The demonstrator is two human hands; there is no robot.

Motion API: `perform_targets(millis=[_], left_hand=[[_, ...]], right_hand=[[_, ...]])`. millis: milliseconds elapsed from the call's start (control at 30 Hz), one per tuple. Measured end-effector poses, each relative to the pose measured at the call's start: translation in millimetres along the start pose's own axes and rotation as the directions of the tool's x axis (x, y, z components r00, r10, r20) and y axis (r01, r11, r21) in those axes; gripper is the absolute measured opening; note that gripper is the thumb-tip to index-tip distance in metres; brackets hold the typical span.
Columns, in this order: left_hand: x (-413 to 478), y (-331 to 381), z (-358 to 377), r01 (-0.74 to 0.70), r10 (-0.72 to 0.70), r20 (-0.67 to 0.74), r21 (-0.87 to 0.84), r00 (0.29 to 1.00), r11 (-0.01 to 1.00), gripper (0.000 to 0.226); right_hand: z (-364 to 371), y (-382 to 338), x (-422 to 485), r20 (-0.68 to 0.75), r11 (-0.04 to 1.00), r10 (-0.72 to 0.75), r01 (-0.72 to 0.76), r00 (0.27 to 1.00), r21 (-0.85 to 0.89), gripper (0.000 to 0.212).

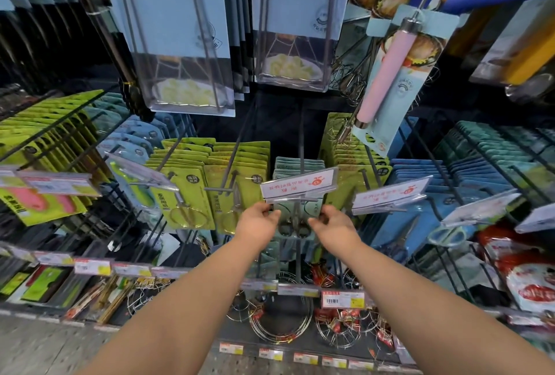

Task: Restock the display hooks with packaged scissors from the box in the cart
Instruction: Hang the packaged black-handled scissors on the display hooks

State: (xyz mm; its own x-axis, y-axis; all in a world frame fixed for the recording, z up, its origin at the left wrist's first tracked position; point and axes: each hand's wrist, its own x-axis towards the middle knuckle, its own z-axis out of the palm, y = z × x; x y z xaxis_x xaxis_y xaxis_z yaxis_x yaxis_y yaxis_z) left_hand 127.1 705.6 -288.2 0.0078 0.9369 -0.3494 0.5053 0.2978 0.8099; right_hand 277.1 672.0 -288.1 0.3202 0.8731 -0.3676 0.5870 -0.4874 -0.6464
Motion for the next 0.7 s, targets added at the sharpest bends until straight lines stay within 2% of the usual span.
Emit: perform_targets(millis=[67, 133, 167, 267, 333, 400, 467, 600, 700], left_hand=[[-5.2, -2.4, -4.4, -0.032, 0.031, 0.027, 0.046, 0.999, 0.998, 0.048], [-11.3, -4.9, -10.1, -0.109, 0.093, 0.076, 0.243, 0.993, 0.964, 0.052], [-14.7, -5.6, -12.7, -0.168, 0.135, 0.112, 0.382, 0.985, 0.909, 0.054], [-31.7, -3.4, -20.1, -0.332, 0.229, 0.24, 0.713, 0.943, 0.618, 0.06], [-44.3, -2.3, -24.7, -0.41, 0.266, 0.322, 0.81, 0.909, 0.419, 0.063], [-53.6, -3.5, -27.4, -0.471, 0.293, 0.391, 0.832, 0.872, 0.292, 0.067], [-62.4, -4.5, -28.4, -0.506, 0.307, 0.431, 0.831, 0.848, 0.23, 0.071], [-80.3, -8.4, -20.7, -0.583, 0.335, 0.512, 0.798, 0.791, 0.155, 0.076], [-95.6, -15.8, -2.0, -0.655, 0.356, 0.578, 0.74, 0.734, 0.149, 0.077]], right_hand=[[-1.8, 2.1, -7.7, 0.011, 0.995, -0.044, 0.045, 0.999, -0.09, 0.057], [-4.9, 3.9, -19.1, 0.014, 0.964, -0.105, 0.105, 0.994, -0.245, 0.059], [-7.3, 4.7, -25.3, 0.01, 0.932, -0.136, 0.131, 0.991, -0.337, 0.06], [-17.3, 7.4, -45.7, 0.037, 0.772, -0.191, 0.174, 0.981, -0.611, 0.061], [-22.9, 10.0, -60.3, 0.066, 0.677, -0.185, 0.176, 0.98, -0.714, 0.062], [-25.8, 13.5, -75.8, 0.063, 0.641, -0.153, 0.148, 0.986, -0.753, 0.063], [-26.1, 18.4, -92.1, 0.041, 0.64, -0.117, 0.107, 0.992, -0.761, 0.063], [-22.5, 36.1, -129.4, -0.024, 0.665, -0.043, 0.01, 0.999, -0.747, 0.063], [-16.4, 59.0, -163.9, -0.079, 0.687, 0.036, -0.082, 0.996, -0.722, 0.06]])
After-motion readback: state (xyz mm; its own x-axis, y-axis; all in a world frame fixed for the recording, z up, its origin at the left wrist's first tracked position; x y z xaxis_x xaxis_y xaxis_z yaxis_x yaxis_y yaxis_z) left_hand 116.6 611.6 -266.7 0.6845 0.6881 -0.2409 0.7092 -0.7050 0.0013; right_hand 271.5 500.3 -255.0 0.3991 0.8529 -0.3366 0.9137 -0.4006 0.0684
